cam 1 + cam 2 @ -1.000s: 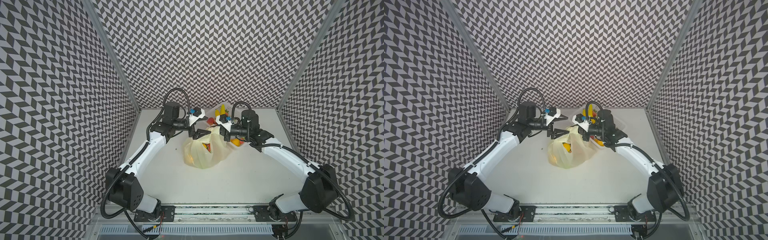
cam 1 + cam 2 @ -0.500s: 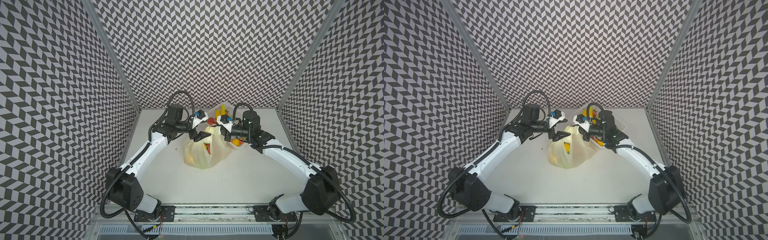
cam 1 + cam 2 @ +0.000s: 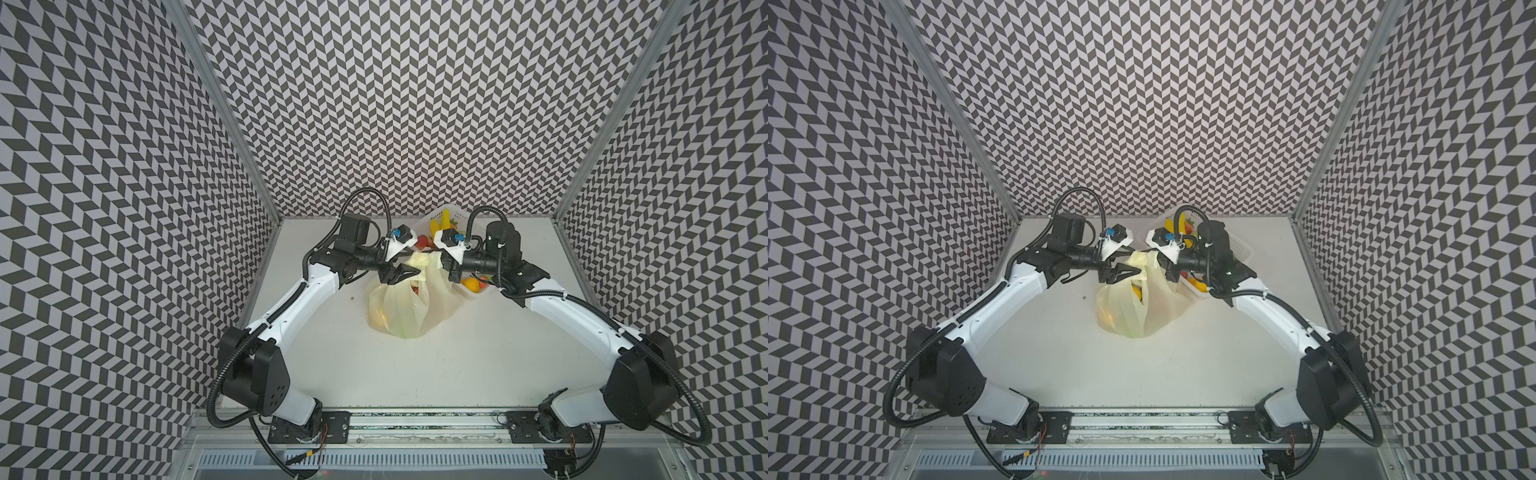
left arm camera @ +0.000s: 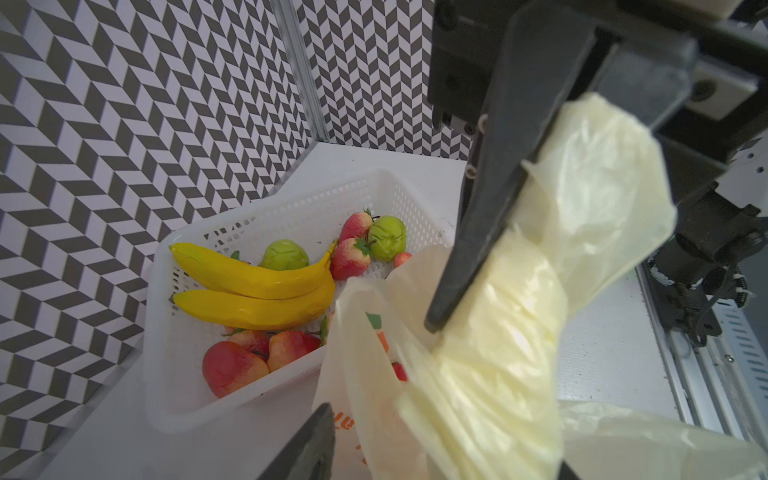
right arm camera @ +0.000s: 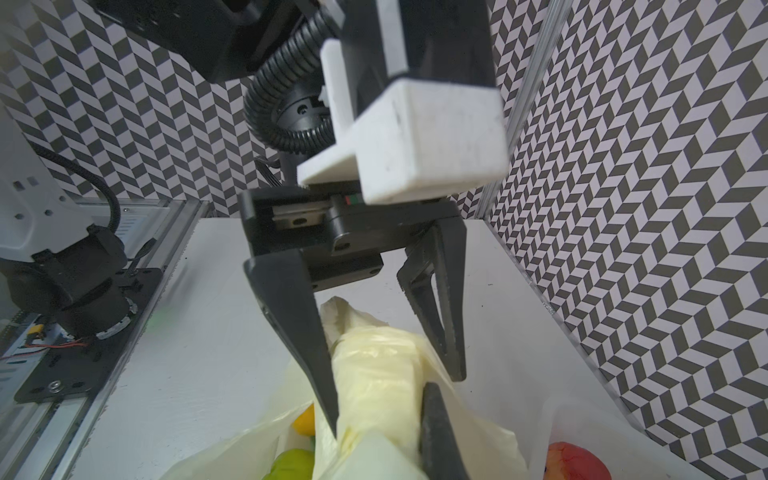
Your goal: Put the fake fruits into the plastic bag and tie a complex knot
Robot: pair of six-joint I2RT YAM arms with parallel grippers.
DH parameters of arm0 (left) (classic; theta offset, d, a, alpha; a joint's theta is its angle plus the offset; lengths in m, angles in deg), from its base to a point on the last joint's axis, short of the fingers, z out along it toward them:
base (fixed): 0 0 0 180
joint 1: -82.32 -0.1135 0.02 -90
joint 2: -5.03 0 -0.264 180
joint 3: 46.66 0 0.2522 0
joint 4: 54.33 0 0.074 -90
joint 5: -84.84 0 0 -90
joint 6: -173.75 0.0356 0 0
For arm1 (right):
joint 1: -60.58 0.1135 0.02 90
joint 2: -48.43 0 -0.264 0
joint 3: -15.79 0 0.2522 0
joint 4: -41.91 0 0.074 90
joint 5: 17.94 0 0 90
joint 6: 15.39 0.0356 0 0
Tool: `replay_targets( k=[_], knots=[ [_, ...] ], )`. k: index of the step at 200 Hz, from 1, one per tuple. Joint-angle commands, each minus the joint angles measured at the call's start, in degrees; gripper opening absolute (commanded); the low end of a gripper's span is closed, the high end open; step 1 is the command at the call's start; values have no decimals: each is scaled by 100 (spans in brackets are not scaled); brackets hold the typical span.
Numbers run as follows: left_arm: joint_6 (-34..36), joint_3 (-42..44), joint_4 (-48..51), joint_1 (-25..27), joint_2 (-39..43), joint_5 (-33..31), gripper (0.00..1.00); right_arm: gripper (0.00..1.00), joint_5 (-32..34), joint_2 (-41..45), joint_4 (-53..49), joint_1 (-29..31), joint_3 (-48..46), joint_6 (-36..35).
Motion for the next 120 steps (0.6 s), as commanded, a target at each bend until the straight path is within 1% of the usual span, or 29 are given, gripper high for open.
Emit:
replay_targets(
  k=[1, 23, 50, 56, 64, 77, 88, 112, 120],
  knots=[
    [96, 37, 212, 33, -74, 121, 50, 0, 30, 243, 382, 34, -70, -41],
    [143, 1, 323, 20, -41, 115, 34, 0, 127, 265, 287, 34, -72, -83],
    [130, 26, 368, 20, 64, 28, 11, 0, 334, 341, 98, 25, -70, -63],
    [121, 43, 362, 20, 93, 12, 7, 0, 384, 365, 38, 21, -62, -42],
    [118, 74, 353, 19, 134, -55, 5, 0, 470, 386, -115, 16, -25, -33],
    [97, 127, 312, 21, 204, -159, 2, 10, 531, 420, -507, -29, 56, -83],
    [106, 165, 266, 21, 265, -230, 0, 21, 551, 465, -874, -103, 97, -124],
    [117, 258, 96, 26, 381, -268, 0, 41, 469, 654, -1617, -333, 127, -213],
    [125, 297, 9, 33, 423, -270, 0, 50, 395, 704, -1922, -385, 198, -327]
  ],
)
